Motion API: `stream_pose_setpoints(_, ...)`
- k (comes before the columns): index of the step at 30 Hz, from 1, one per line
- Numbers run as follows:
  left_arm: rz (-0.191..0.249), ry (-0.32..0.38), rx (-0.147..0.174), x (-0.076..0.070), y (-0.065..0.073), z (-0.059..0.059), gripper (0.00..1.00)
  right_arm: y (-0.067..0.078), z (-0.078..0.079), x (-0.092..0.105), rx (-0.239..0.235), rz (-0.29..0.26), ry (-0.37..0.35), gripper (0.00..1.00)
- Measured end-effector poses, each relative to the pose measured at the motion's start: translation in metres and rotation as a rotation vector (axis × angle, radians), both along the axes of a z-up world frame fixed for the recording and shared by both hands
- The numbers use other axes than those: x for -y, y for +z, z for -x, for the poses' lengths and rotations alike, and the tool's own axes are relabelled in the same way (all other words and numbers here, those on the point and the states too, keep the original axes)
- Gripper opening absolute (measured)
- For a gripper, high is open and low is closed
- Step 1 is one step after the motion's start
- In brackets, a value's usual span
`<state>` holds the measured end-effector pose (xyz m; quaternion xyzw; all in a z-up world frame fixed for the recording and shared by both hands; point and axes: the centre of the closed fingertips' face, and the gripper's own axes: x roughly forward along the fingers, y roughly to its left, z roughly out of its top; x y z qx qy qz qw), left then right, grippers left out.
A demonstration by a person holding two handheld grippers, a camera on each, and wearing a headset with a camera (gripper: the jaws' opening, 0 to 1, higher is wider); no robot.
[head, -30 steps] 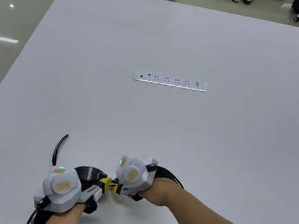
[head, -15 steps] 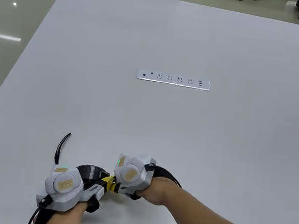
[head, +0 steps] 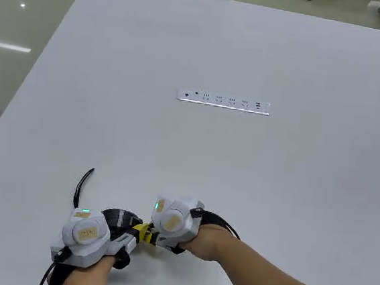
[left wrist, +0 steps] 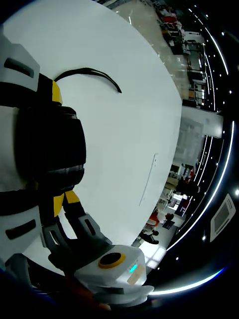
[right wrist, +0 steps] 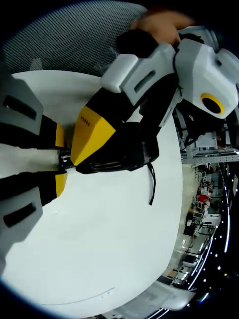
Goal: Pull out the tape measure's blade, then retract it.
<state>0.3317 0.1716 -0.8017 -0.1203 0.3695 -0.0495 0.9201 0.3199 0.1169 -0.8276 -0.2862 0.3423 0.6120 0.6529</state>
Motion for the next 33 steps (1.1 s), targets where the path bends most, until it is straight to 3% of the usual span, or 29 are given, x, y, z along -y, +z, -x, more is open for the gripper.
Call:
stream_pose_setpoints(21,-0.001,-0.006,0.003,0.001,0.001,0.001,0.64,0.0,0.001,-0.007,0.041,0.002,0.049,0.15)
stream_pose_setpoints(24,0.009,-0.004,0.021,0.0,0.003,0.002,0.64,-0.001,0.0,-0.007,0.038,0.001,0.036,0.15)
stream_pose_setpoints(28,0.019,0.004,0.04,-0.005,0.011,0.0,0.65,0.002,-0.001,-0.007,0.076,-0.003,0.034,0.17)
stream_pose_setpoints(29,0.022,0.005,0.041,-0.007,0.011,-0.001,0.67,0.001,-0.001,-0.006,0.084,-0.002,0.039,0.17)
stream_pose_setpoints(31,0.107,0.025,0.02,-0.006,0.015,0.0,0.71,0.006,-0.002,-0.007,0.115,-0.012,0.044,0.18)
stream_pose_setpoints(33,0.1,0.026,0.018,-0.017,0.02,0.001,0.72,0.013,-0.002,-0.007,0.12,-0.026,0.033,0.19)
